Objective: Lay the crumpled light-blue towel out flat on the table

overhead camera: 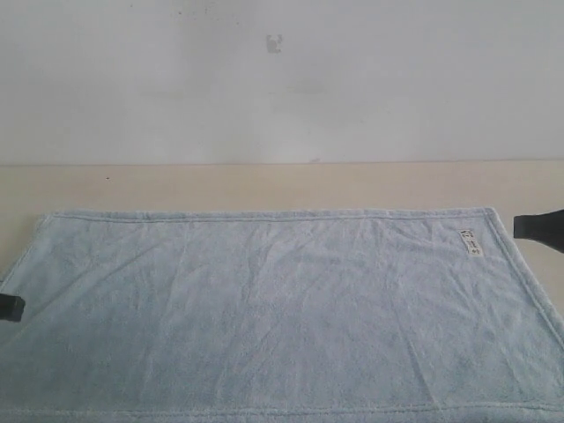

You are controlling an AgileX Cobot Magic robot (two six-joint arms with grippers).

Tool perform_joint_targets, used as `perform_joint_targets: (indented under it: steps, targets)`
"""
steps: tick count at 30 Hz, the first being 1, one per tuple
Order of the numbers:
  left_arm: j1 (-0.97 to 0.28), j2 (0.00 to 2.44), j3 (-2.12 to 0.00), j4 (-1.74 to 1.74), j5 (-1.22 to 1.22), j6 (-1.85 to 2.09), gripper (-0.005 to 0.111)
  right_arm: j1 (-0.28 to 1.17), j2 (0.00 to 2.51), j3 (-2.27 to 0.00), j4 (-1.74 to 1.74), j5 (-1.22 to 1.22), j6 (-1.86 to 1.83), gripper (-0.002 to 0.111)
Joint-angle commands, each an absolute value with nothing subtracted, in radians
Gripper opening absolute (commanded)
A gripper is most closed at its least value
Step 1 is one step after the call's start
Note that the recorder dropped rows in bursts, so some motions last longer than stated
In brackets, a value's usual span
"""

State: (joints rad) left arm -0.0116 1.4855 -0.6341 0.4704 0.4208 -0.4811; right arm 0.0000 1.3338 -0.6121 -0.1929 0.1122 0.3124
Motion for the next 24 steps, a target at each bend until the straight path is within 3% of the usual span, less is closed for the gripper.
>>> perform_joint_targets:
  steps: [1, 12, 20, 24]
  targets:
    - [-0.013, 1.431, -0.667, 0.456, 0.381, -0.473, 0.004, 0.0, 1.454, -0.762, -0.193, 0.218, 0.189, 0.0]
    - [-0.01, 1.588, -0.932, 0.52, 0.412, -0.473, 0.004, -0.001, 1.861, -1.244, -0.149, 0.507, 0.006, 0.0]
    - [-0.002, 1.909, -1.293, 0.497, 0.568, -0.372, 0.004, -0.002, 2.117, -1.61, -0.049, 0.742, -0.137, 0.0]
    - [0.041, 2.04, -1.483, 0.327, 0.67, -0.179, 0.004, -0.002, 2.179, -1.702, 0.012, 0.785, -0.21, 0.0]
